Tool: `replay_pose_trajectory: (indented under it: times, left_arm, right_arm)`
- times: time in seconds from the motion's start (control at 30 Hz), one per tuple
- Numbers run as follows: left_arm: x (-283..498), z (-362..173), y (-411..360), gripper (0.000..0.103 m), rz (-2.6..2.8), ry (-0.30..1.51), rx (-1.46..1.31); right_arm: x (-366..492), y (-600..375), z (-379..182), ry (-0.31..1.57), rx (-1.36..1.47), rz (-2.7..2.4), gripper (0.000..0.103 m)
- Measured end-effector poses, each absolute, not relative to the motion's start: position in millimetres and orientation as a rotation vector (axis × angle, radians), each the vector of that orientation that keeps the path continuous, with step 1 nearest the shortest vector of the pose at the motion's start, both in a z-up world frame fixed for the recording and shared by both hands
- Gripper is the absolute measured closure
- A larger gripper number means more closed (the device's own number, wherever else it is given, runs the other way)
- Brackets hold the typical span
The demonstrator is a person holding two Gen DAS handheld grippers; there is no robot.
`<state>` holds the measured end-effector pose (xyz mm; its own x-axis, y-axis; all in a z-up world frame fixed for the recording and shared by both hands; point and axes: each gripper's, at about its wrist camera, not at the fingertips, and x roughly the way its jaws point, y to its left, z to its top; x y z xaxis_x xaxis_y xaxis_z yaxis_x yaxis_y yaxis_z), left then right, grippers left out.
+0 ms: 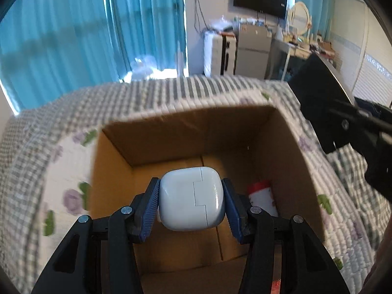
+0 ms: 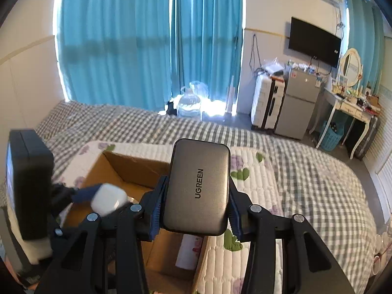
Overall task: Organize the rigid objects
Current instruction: 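Carry the earbuds case and power bank into the box and open both tools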
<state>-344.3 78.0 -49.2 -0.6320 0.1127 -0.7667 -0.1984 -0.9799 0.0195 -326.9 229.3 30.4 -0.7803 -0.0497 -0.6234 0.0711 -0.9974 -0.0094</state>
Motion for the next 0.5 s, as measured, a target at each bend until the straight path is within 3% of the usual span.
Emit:
replay_pose_trajectory:
  times: [0.2,0.23,0.3,0.5]
  left_arm:
    - [-349.9,-64.8,84.8,0.05,2.645,0.161,-1.273]
    - [-350.3,-64.9,85.5,0.047,2.643,0.173,-1.278]
    - [-348.0,-61.2,83.1,0.03,2.666,0.191,-1.269]
    - [-336.8,-40.7,62.3,0.028,2.724,0.188,-1.203]
  right_arm:
    - [-345.4,240.1,-0.5,0.027,1.071,-2.875,0.062]
    - [-346.6,240.9,-2.6,0.027,1.074,-2.872,0.062]
    - [-345.1,240.1,-4.3,0.04,1.068,-2.874,0.062]
    - [-340.1,232.4,4.3,0.039,1.024,-2.879,0.062]
